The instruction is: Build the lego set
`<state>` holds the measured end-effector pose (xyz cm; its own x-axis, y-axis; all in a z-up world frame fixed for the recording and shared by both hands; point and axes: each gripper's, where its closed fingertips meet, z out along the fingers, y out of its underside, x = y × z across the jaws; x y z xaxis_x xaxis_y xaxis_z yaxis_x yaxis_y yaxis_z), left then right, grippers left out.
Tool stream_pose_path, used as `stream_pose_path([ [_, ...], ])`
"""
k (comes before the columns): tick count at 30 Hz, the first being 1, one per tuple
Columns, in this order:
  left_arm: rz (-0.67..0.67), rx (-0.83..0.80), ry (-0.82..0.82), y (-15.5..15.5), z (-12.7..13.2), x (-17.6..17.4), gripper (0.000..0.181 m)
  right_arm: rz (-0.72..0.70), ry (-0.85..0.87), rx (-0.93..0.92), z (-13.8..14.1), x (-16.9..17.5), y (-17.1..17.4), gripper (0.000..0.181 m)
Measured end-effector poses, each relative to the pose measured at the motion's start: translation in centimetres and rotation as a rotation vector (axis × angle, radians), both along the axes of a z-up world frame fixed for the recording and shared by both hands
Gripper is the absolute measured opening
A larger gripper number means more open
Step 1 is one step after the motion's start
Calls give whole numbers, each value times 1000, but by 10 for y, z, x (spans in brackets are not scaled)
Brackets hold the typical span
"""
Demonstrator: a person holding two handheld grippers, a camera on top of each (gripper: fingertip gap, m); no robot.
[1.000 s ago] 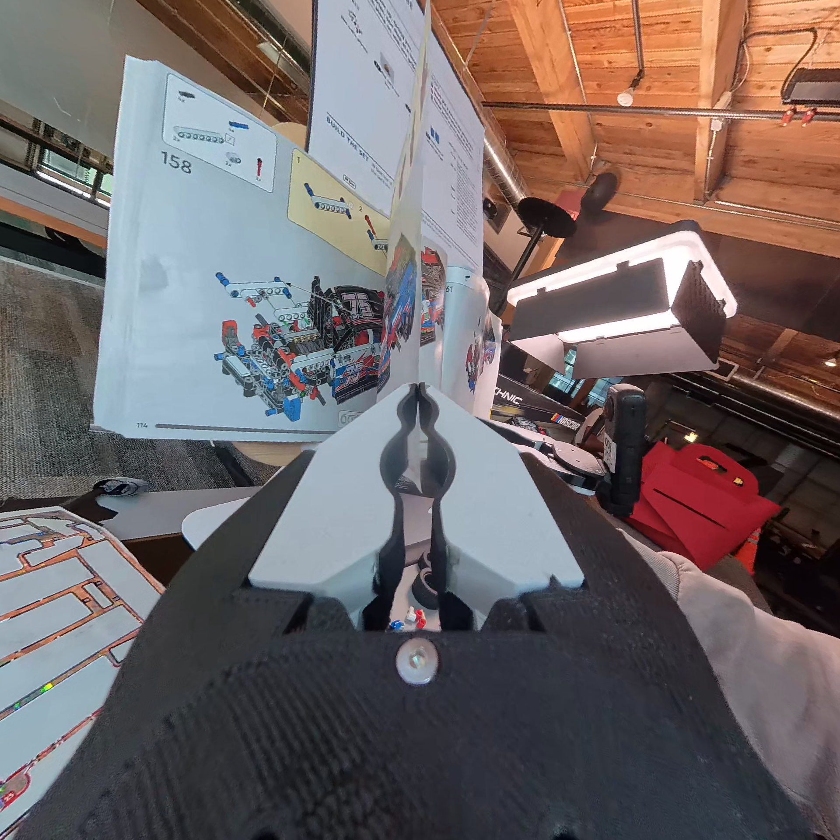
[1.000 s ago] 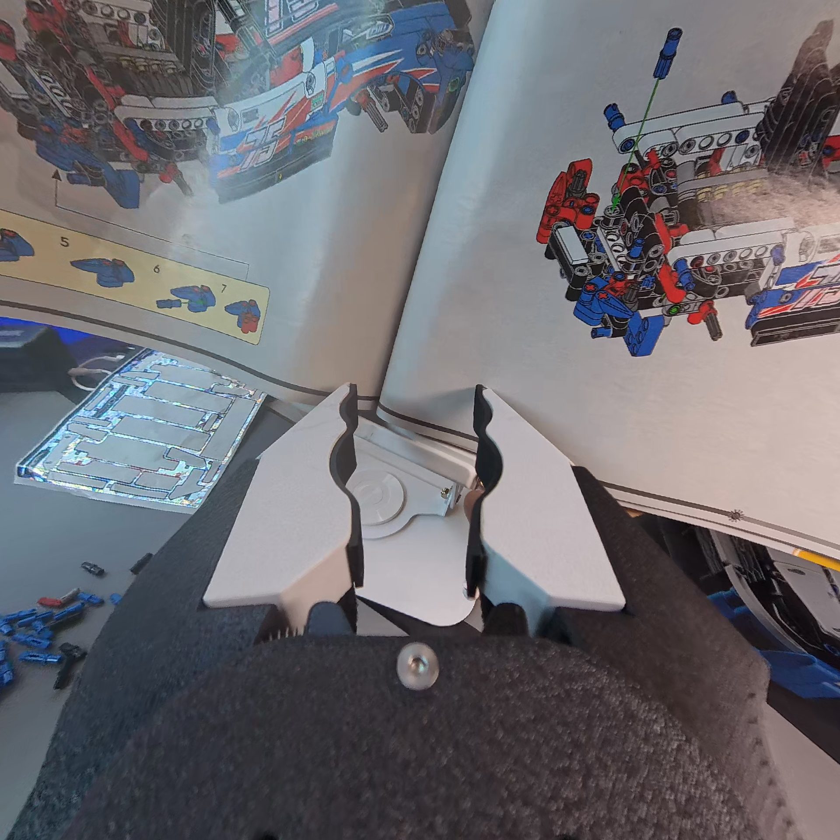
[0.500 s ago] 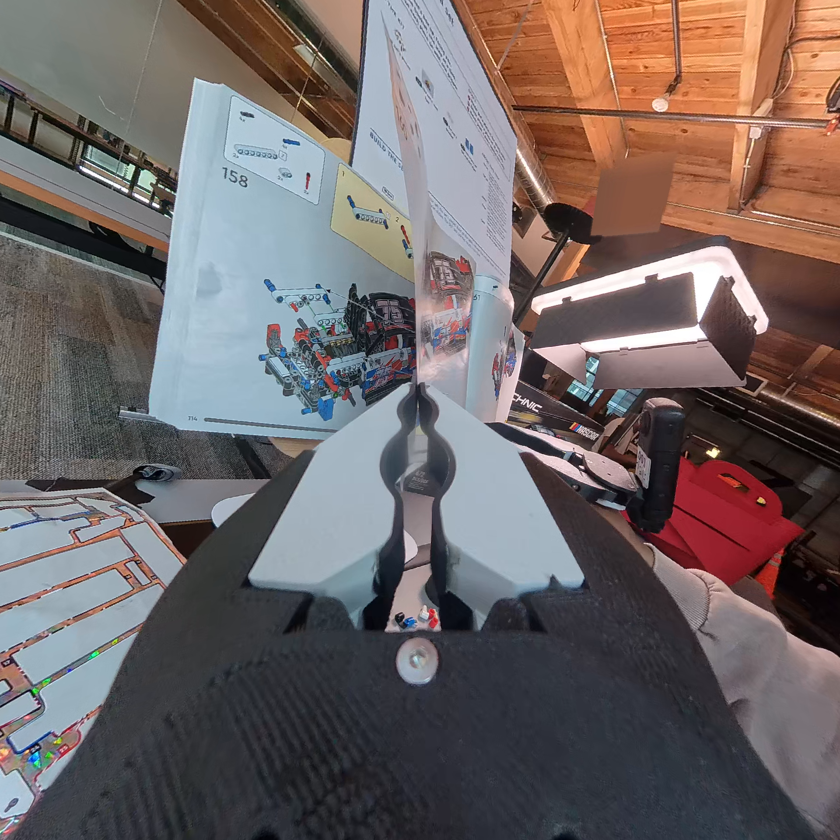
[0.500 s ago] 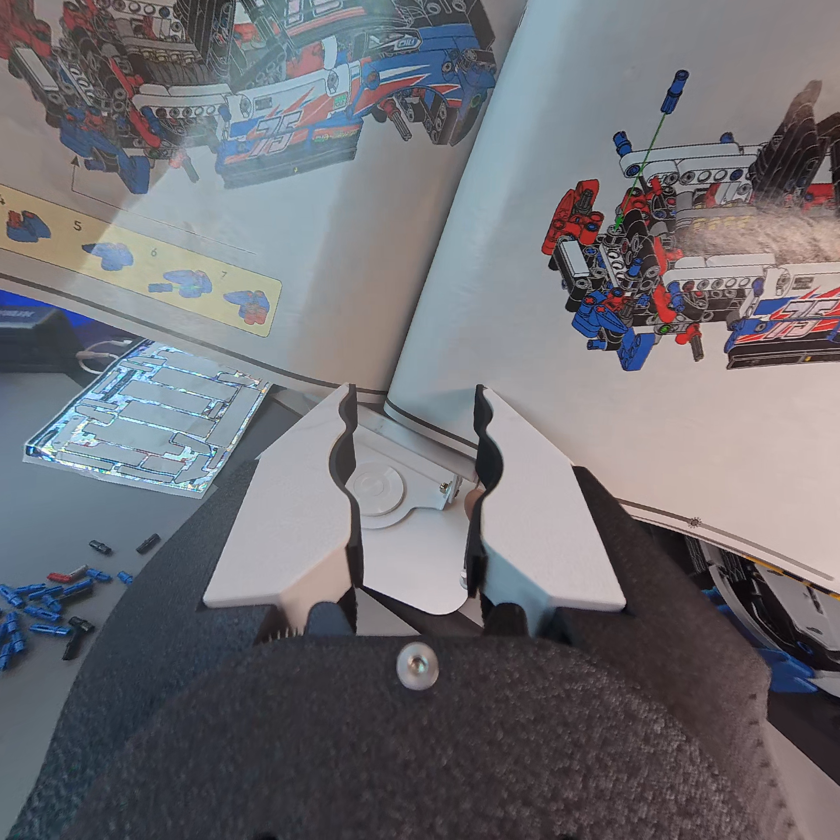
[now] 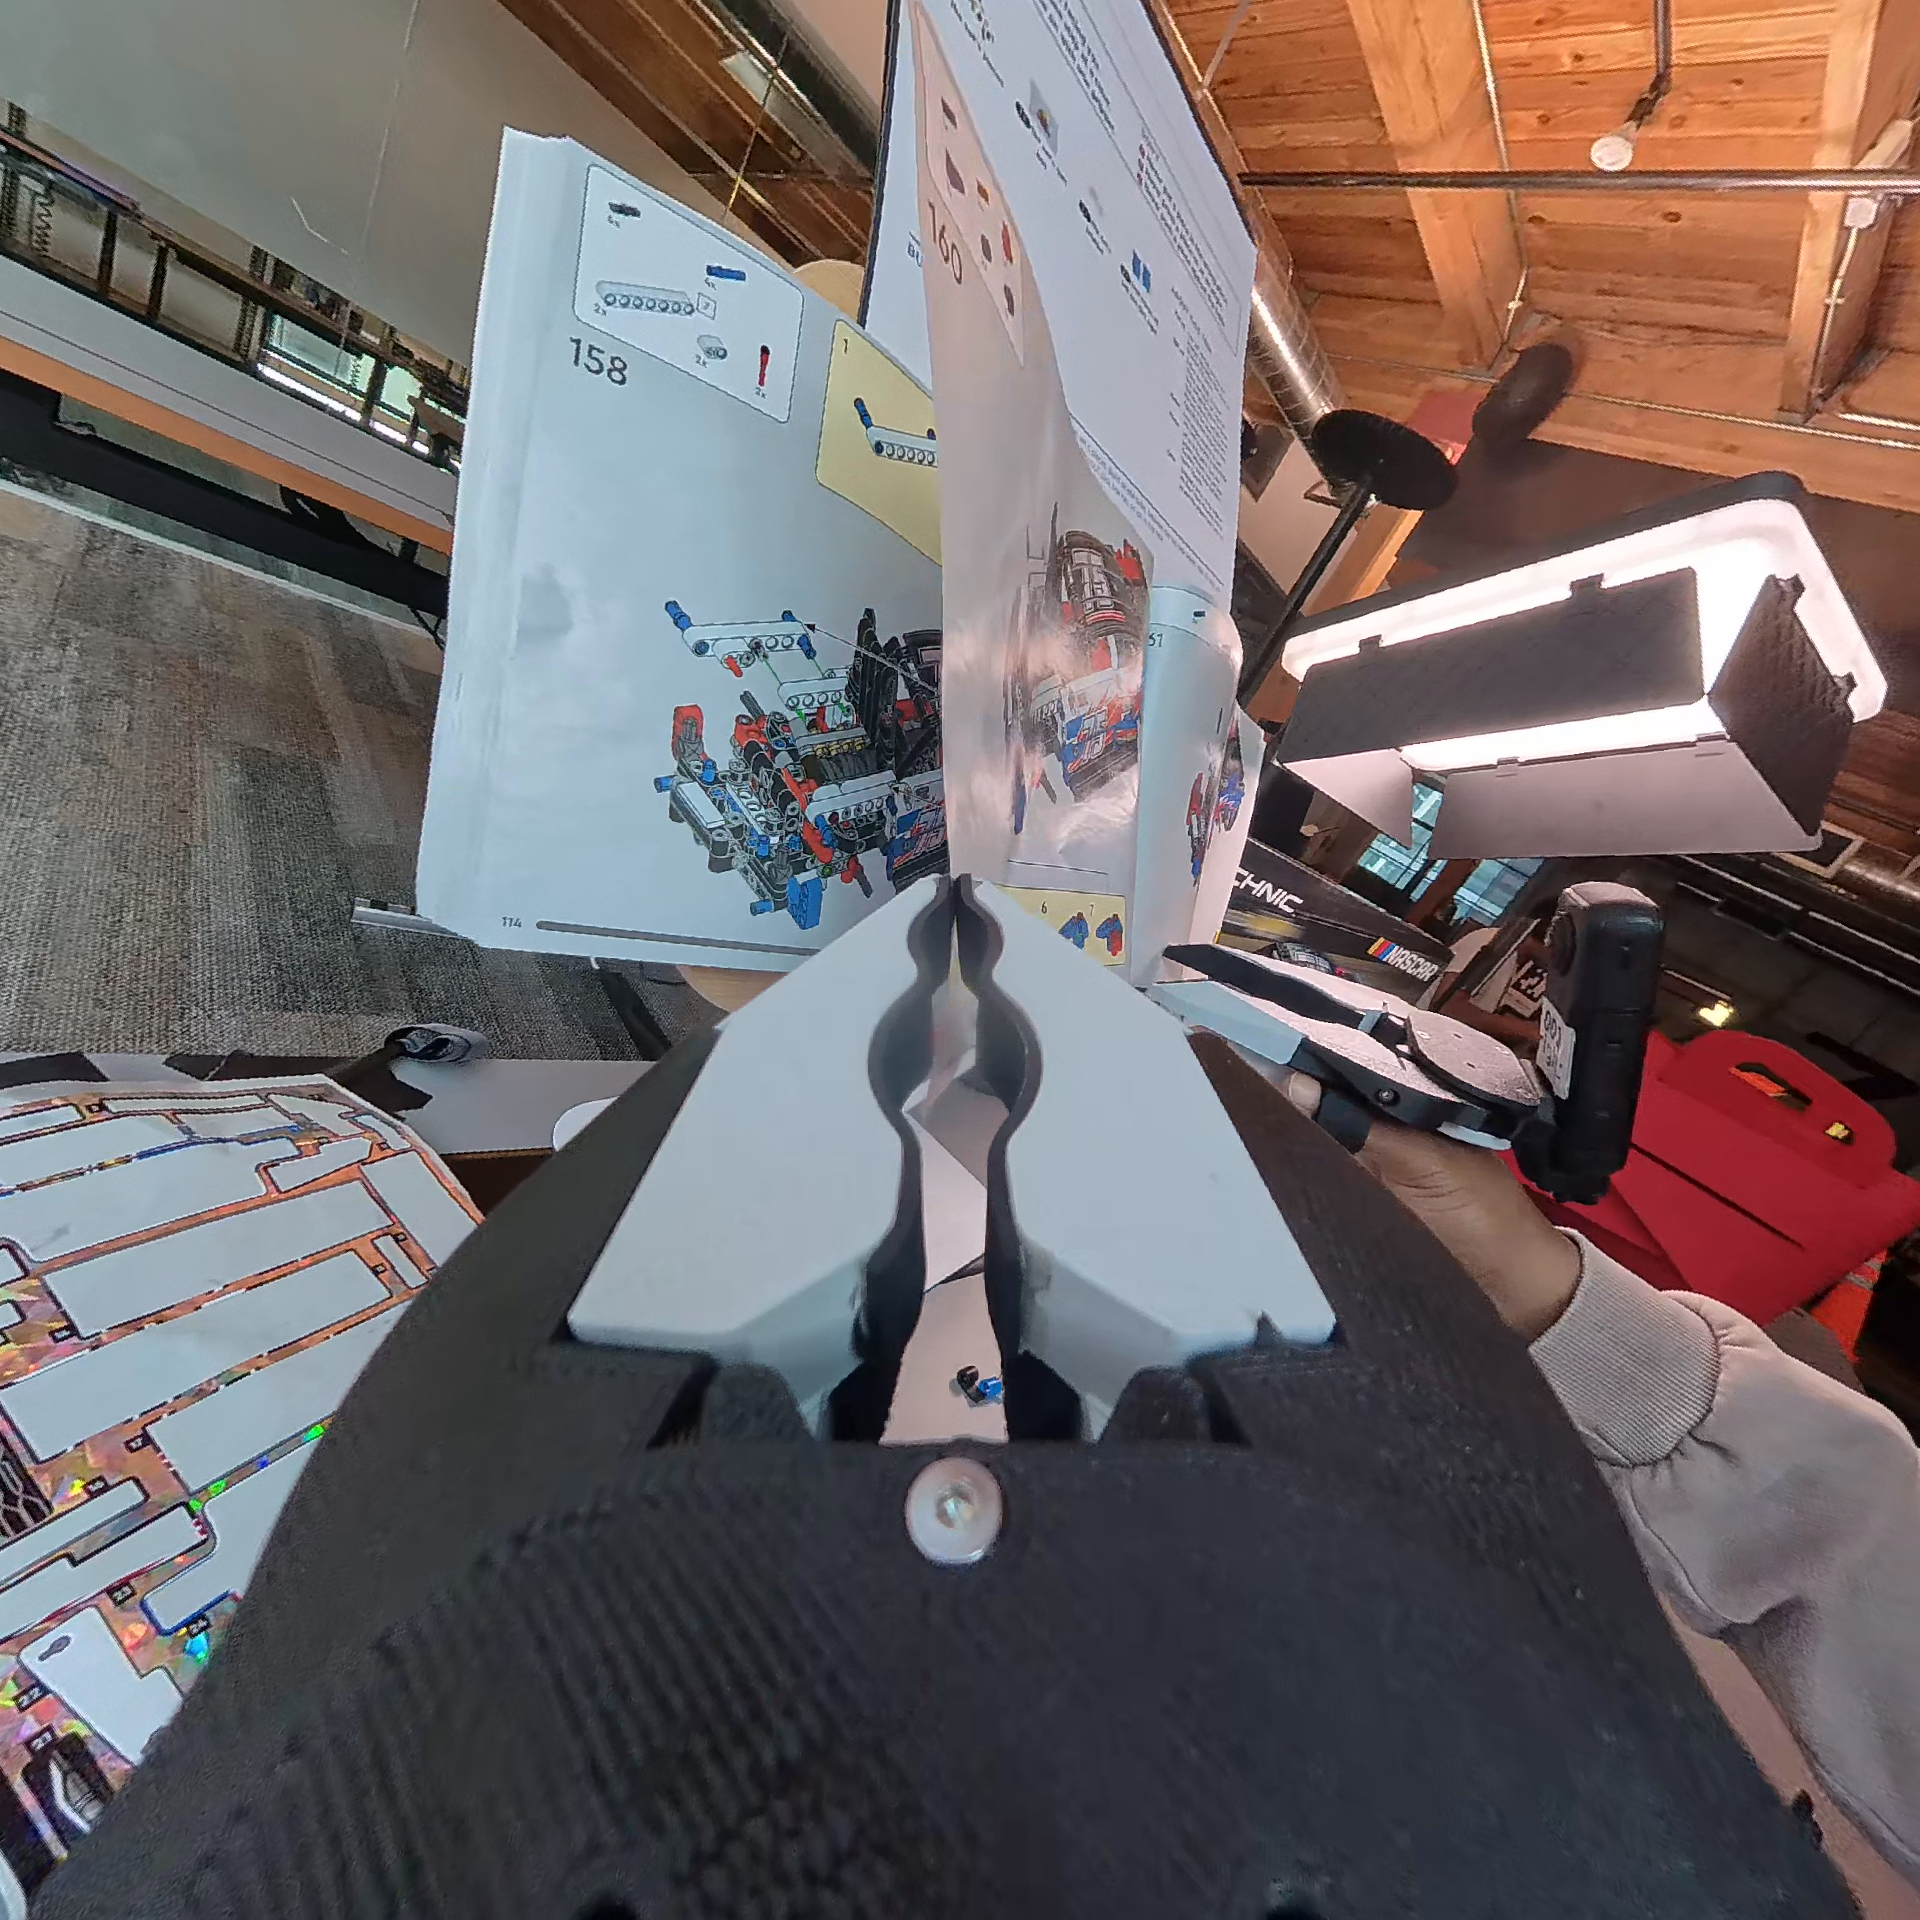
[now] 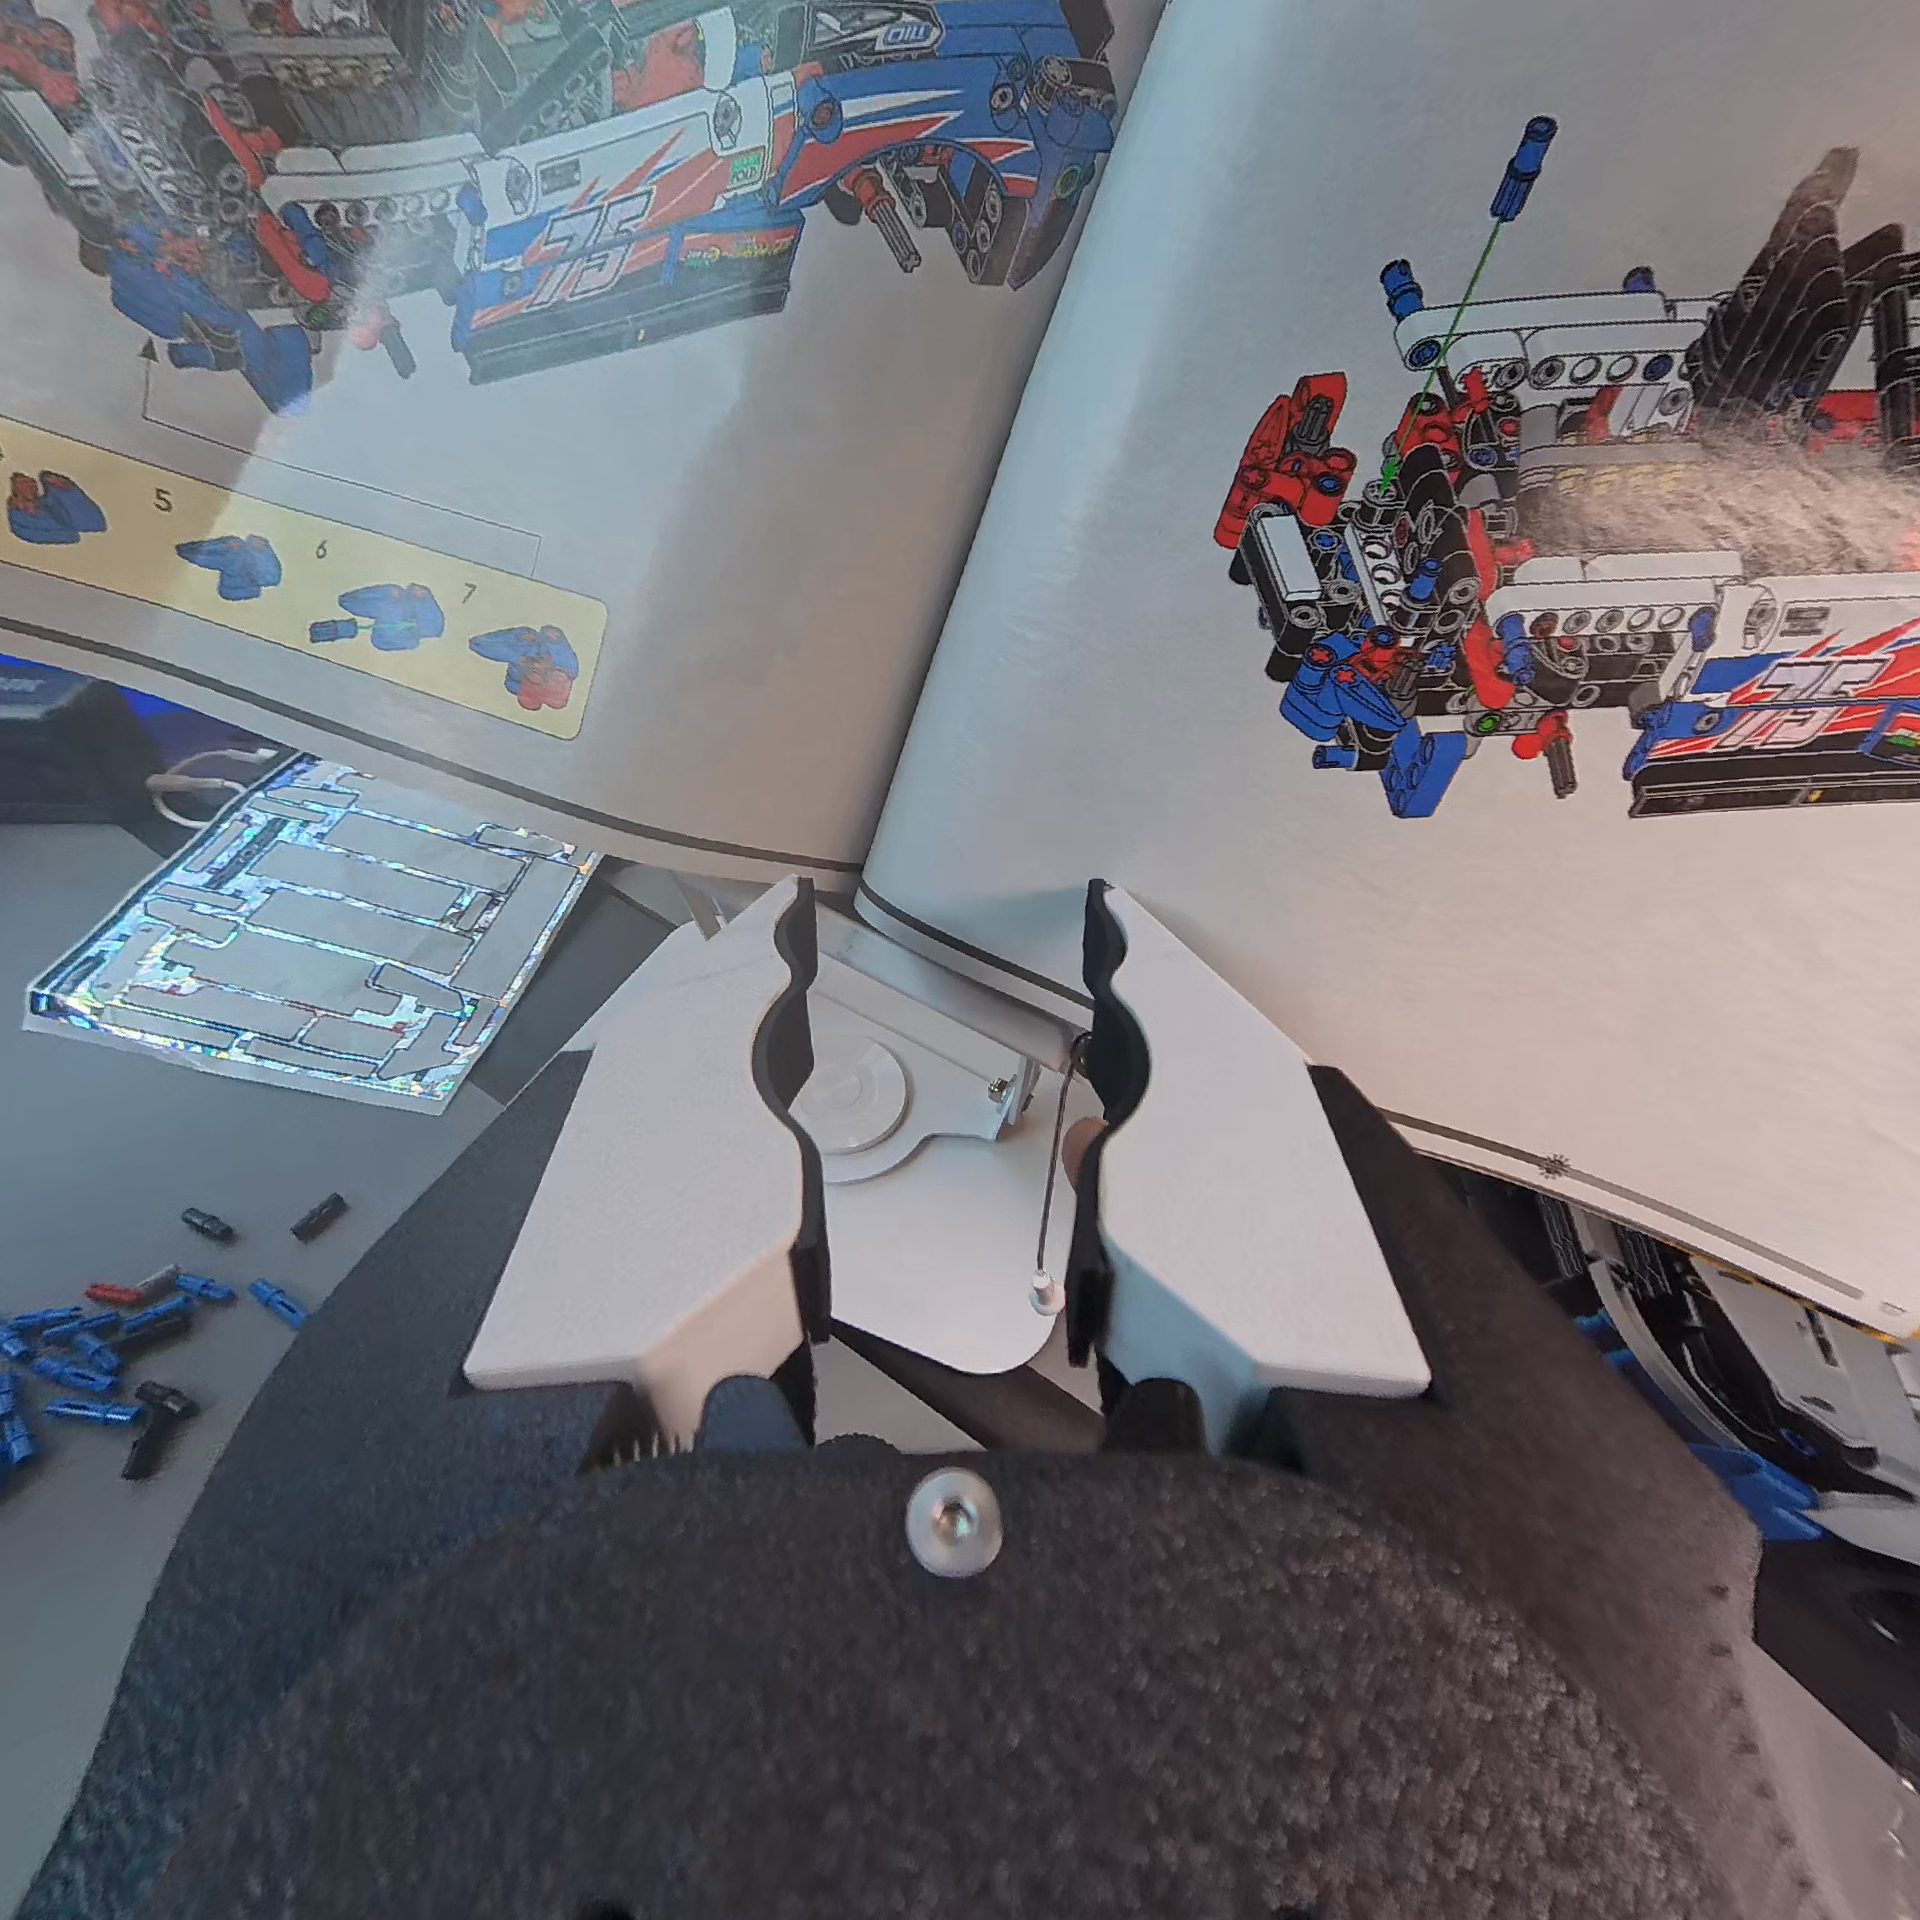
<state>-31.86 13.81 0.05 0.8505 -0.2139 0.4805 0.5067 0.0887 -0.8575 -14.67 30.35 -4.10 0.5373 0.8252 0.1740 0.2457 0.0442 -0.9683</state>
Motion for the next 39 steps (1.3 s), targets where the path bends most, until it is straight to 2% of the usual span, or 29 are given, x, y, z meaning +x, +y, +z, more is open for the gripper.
stream_pose_path([
  [39, -14, 9, 9, -9, 7, 9, 0, -45, -22, 0, -2, 11, 9, 45],
])
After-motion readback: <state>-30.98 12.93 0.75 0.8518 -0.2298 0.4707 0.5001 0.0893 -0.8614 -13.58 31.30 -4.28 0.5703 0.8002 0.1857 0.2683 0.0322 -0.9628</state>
